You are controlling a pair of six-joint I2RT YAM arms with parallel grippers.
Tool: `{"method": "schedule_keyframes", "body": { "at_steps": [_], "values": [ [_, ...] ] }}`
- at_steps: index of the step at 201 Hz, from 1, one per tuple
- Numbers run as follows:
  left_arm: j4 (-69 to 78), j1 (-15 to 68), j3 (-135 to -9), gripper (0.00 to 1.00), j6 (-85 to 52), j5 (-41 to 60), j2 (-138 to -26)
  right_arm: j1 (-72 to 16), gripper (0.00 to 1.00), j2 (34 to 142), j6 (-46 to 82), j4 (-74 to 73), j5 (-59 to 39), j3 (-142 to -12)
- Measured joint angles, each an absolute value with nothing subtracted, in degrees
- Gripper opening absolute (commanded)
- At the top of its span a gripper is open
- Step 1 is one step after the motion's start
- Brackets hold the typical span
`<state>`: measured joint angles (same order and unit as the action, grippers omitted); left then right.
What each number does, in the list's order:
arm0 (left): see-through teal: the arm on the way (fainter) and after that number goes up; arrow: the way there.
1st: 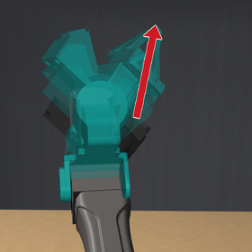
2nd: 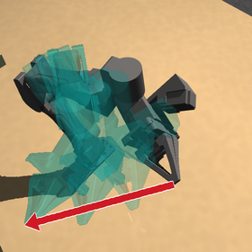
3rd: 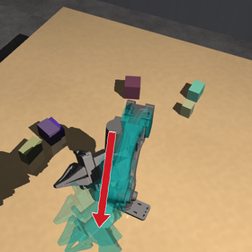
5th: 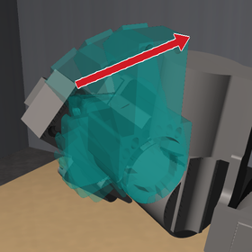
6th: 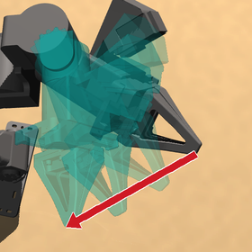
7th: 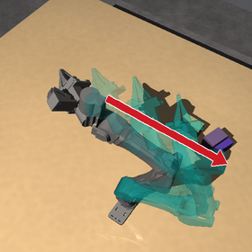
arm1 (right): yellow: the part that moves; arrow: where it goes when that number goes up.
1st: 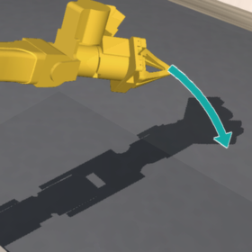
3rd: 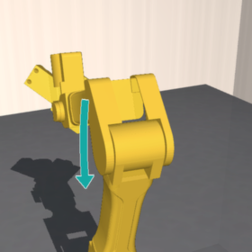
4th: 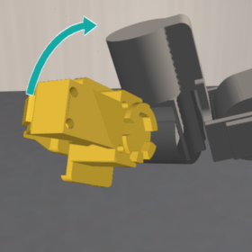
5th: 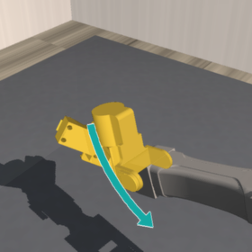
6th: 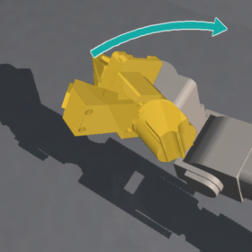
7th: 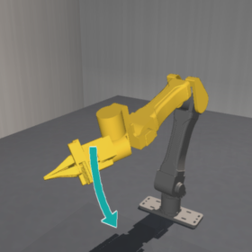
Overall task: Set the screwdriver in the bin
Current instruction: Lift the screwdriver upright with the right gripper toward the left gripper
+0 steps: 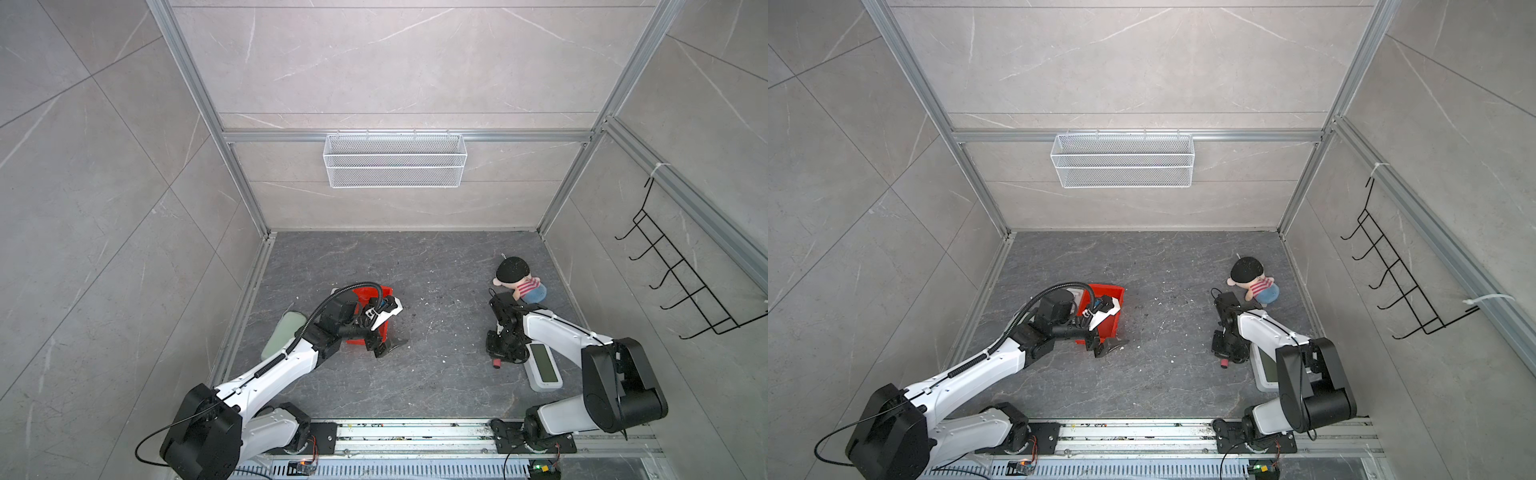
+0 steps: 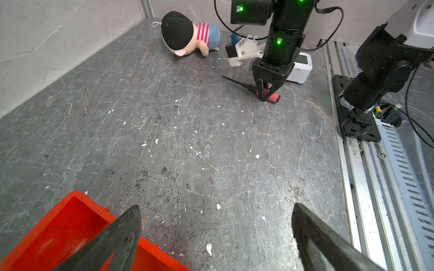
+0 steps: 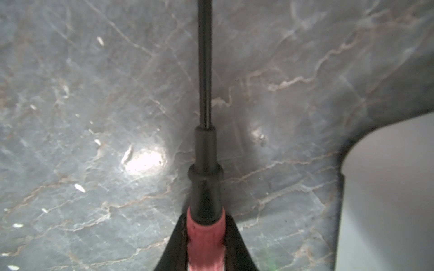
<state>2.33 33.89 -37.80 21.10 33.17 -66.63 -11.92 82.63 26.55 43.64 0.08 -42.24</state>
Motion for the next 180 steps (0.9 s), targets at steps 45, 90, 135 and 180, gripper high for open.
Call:
{"method": "schedule_keyframes", "body": {
  "at_steps": [45,90,135,180],
  "values": [
    [6.83,33.89,-37.80,1.00,13.93,31.03,-66.70,-15.33,0.00,72.71,24.82,42.83,1.48,-42.39],
    [14.46,33.89,-38.44,1.00,-2.96,28.80,-69.58,-19.38,0.00,67.72,21.34,39.38,0.84,-45.56],
    [17.96,33.89,-42.35,1.00,-18.02,27.88,-72.44,-23.79,0.00,66.08,14.52,33.78,-4.84,-50.06],
    [24.03,33.89,-43.88,0.96,-28.12,28.21,-73.76,-27.86,0.00,66.24,9.26,28.67,-13.30,-53.98]
  ]
}}
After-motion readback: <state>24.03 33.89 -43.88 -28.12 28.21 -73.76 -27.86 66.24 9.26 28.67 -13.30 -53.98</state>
